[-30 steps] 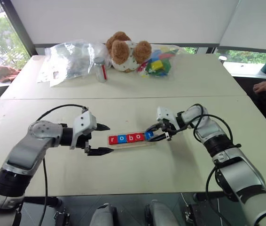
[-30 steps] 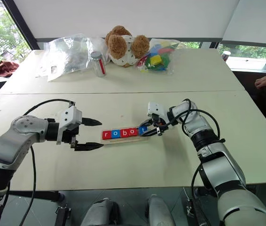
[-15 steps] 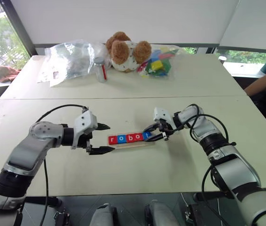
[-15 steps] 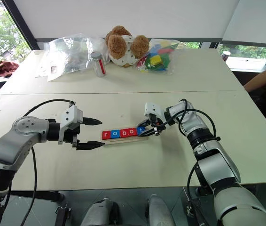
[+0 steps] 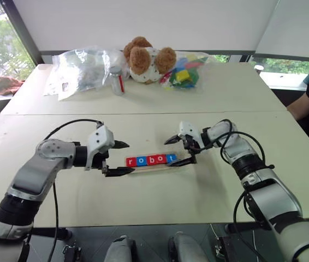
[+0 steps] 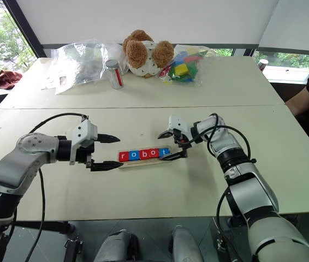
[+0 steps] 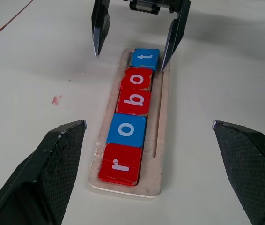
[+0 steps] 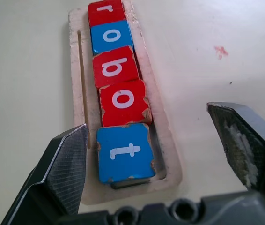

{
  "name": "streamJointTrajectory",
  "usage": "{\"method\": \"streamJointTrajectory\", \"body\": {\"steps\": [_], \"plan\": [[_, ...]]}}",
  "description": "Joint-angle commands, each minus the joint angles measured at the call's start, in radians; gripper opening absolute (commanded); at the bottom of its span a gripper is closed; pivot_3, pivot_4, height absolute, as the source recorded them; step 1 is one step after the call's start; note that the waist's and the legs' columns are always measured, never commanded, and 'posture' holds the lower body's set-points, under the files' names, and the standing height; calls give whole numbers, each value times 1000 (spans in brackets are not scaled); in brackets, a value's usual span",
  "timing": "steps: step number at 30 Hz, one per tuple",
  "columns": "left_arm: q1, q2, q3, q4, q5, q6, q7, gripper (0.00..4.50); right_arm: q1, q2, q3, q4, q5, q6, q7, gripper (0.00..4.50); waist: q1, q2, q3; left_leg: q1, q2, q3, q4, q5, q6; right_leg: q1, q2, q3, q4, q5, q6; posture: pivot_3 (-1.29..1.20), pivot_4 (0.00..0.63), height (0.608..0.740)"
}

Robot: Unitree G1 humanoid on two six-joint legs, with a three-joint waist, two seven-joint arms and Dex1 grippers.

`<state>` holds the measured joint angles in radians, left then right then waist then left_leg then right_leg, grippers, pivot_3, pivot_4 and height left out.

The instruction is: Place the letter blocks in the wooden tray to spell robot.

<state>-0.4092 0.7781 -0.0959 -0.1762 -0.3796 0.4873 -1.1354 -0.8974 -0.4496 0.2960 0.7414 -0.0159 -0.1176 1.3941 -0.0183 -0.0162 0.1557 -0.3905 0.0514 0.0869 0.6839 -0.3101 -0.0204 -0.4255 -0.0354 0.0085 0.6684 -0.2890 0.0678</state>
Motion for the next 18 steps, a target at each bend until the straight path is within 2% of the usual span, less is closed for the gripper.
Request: {"method": "streamJointTrajectory", "body": {"steps": [1,13,18], "plan": [[-21,-1,7,-7,2,-18,-3,4500,-6,-30,-20,-44,3,-35,-1,4491,0,0,0,0,0,0,0,0,0,0,0,0,0,0,0,0,150,740],[-43,-18,-7,10,10,-26,-6,4500,-32,-30,-18,39,-30,-81,-65,4491,-1,0,0,0,0,0,0,0,0,0,0,0,0,0,0,0,150,740],[-42,-20,-2,4,4,-19,-5,4500,-17,-39,-17,-3,-21,-66,-36,4491,-1,0,0,0,0,0,0,0,0,0,0,0,0,0,0,0,150,740]]}}
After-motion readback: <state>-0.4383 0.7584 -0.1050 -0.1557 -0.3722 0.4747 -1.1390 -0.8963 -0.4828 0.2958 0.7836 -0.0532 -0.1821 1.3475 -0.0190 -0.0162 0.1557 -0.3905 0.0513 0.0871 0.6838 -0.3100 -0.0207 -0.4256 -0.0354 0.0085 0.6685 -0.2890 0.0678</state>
